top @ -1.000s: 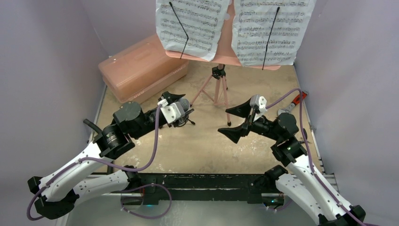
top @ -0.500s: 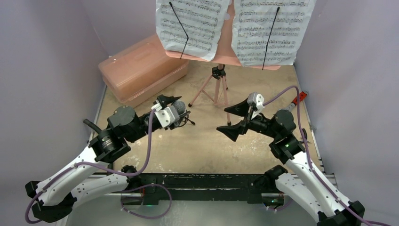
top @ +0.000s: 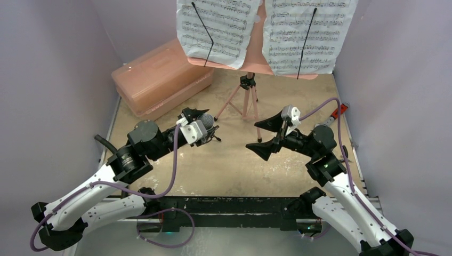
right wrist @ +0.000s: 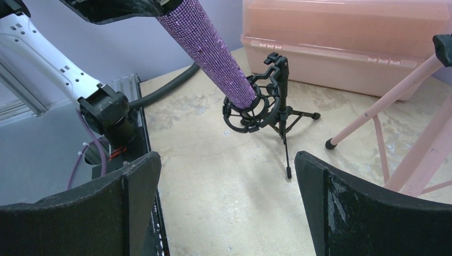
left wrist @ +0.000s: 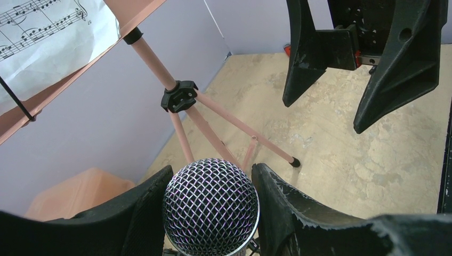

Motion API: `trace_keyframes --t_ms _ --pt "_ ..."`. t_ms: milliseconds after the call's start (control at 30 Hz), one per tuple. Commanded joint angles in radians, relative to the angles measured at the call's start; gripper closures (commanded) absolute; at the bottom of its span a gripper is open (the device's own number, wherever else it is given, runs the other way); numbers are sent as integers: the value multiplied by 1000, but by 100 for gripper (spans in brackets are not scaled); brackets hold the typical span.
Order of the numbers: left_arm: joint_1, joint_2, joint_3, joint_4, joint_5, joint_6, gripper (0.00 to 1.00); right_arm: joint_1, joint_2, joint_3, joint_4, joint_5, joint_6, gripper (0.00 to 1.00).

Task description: Set up the instrument practice props

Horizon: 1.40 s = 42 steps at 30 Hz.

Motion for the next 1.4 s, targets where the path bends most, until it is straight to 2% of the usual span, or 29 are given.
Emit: trace_keyframes --t_ms 0,500,1033,1367 --pt "-3 -7 -10 63 1 27 100 -1 -12 41 23 10 4 2" --pt "-4 -125 -148 105 19 92 100 -1 -12 41 20 -6 -10 2" --pt "-4 -104 -219 214 -16 59 100 -1 -11 38 30 -1 -2 2" --pt "-4 -104 -254 250 -152 -13 100 -1 -9 35 26 9 -2 2"
